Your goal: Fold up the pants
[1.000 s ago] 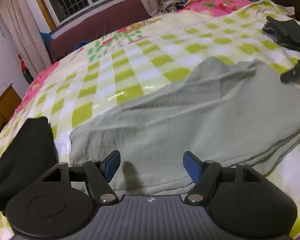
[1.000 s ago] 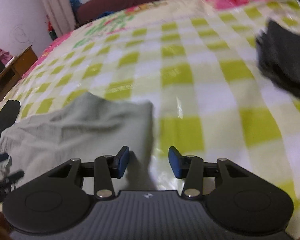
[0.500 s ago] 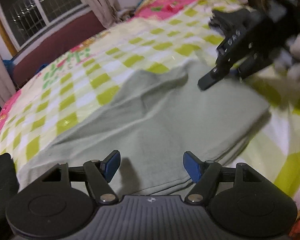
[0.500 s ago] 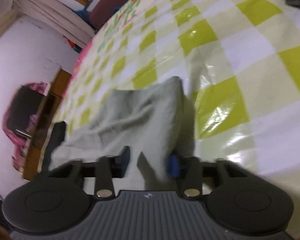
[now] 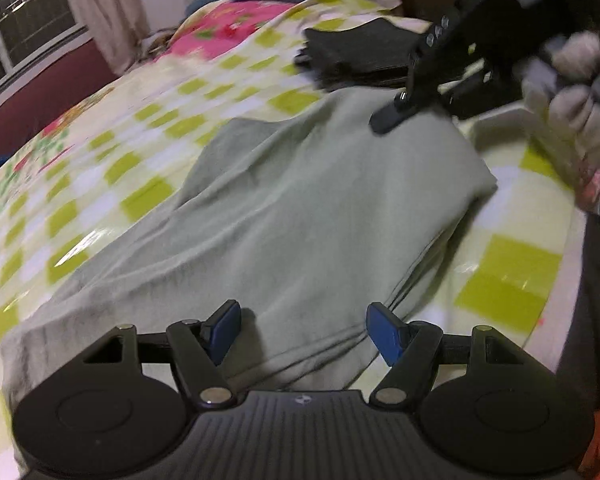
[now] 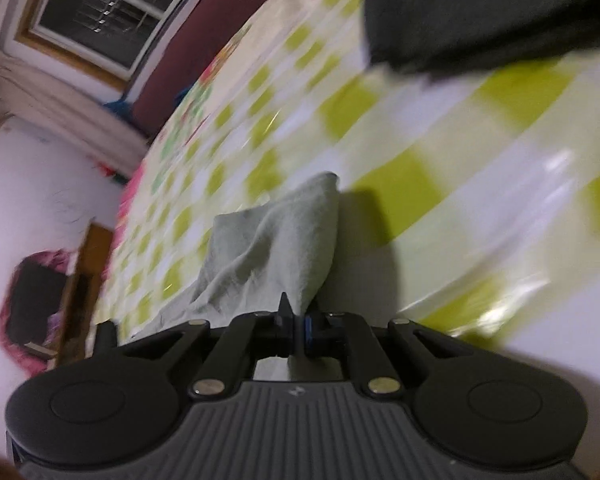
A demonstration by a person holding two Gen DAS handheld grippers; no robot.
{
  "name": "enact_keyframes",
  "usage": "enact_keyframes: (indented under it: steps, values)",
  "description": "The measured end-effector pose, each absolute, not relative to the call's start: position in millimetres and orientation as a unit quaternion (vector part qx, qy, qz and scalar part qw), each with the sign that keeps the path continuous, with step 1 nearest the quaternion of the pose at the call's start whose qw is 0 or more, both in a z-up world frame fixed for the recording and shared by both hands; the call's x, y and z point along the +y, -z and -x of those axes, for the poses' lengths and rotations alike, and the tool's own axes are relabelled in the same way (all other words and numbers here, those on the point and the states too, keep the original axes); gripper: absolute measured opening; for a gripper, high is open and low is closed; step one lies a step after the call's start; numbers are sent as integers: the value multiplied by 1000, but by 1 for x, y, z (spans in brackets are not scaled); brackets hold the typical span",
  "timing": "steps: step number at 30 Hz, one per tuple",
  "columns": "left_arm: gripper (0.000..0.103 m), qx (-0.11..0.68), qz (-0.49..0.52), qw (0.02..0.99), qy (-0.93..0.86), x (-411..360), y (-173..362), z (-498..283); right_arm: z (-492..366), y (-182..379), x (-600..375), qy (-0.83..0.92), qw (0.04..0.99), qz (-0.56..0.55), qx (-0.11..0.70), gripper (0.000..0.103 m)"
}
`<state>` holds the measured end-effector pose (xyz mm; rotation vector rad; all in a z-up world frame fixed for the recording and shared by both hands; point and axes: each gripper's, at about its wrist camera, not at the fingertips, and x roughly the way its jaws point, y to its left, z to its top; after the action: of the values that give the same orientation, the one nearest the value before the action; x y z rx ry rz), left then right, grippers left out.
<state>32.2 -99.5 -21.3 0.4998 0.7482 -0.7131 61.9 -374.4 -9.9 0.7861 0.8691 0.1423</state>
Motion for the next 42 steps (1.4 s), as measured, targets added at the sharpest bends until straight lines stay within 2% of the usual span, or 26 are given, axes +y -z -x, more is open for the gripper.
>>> enact_keyframes:
  steps: [5, 11, 17, 24, 30, 34, 36, 42]
  values:
    - [83, 339, -225, 856, 318, -77, 10, -30, -61, -39, -354, -85, 854, -316, 405, 7]
    - [83, 328, -199, 887, 258, -22, 4, -35, -94, -80, -256, -141, 873, -233, 403, 9]
    - [83, 323, -111, 911, 232, 26, 3, -32, -129, -78, -145, -187, 860, -178, 439, 9]
    - [83, 298, -47, 926, 226, 60, -9, -27, -147, -45, -55, -194, 843, -120, 488, 9]
    - [83, 295, 15, 933, 207, 94, -14, -23, -147, -35, -32, -206, 820, -120, 521, 12]
    - [84, 293, 34, 935, 197, 106, -15, -21, -136, -56, -45, -216, 835, -118, 492, 14]
    - [84, 296, 31, 936, 190, 109, -16, -20, -127, -64, -58, -202, 851, -108, 473, 23]
    - [84, 293, -19, 943, 159, 116, -21, -13, -94, -46, -85, -175, 862, -52, 473, 26]
